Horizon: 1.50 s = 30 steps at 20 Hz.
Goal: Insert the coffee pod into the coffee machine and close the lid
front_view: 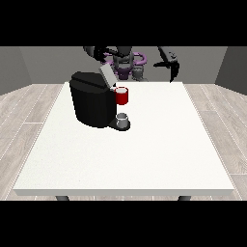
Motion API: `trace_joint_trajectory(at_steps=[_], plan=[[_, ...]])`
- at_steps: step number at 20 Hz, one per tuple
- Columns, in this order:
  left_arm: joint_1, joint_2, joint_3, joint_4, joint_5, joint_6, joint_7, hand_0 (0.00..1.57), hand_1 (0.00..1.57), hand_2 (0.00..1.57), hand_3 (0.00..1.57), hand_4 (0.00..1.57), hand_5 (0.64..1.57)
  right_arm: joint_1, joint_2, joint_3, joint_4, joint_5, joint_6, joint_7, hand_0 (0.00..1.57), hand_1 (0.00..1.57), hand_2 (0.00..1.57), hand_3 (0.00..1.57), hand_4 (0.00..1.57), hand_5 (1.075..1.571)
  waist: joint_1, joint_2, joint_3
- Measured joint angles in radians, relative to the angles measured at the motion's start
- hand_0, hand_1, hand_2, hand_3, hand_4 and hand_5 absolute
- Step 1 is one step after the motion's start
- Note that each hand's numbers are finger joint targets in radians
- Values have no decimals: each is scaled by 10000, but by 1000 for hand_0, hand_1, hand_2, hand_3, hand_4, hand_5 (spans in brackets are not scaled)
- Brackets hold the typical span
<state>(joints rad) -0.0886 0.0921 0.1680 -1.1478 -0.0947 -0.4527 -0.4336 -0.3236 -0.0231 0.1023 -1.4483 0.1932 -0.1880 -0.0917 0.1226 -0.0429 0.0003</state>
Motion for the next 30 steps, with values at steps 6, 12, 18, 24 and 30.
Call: trace_joint_trajectory(at_steps=[6, 12, 18, 24, 30], plan=[[237, -35, -108, -418, 48, 173, -342, 0, 0, 0, 0, 308, 1571, -973, -280, -915, 1063, -235, 40, -319, 0, 0, 0, 0, 369, 1571, 61, 595, 0], [33, 141, 7, -473, 322, 189, -243, 0, 0, 0, 0, 367, 1571, -1810, -354, -1449, 2156, -389, -5, -651, 0, 0, 0, 0, 463, 1571, 38, 969, -2], [-154, 322, -32, -564, 419, 173, -184, 0, 0, 0, 0, 353, 1571, -2436, -485, -1798, 2955, -492, -33, -1107, 0, 0, 0, 0, 431, 1571, 86, 1178, -46], [-348, 287, -11, -326, 422, 406, -282, 0, 0, 0, 0, 343, 1571, -2696, -510, -1823, 3095, -519, -29, -1268, 0, 0, 0, 0, 317, 1571, 12, 1323, -94], [-491, 519, 102, -270, 649, 186, -236, 0, 0, 0, 0, 377, 1571, -3041, -634, -1913, 3361, -518, -3, -1314, 0, 0, 0, 0, 394, 1571, 223, 1439, -89]])
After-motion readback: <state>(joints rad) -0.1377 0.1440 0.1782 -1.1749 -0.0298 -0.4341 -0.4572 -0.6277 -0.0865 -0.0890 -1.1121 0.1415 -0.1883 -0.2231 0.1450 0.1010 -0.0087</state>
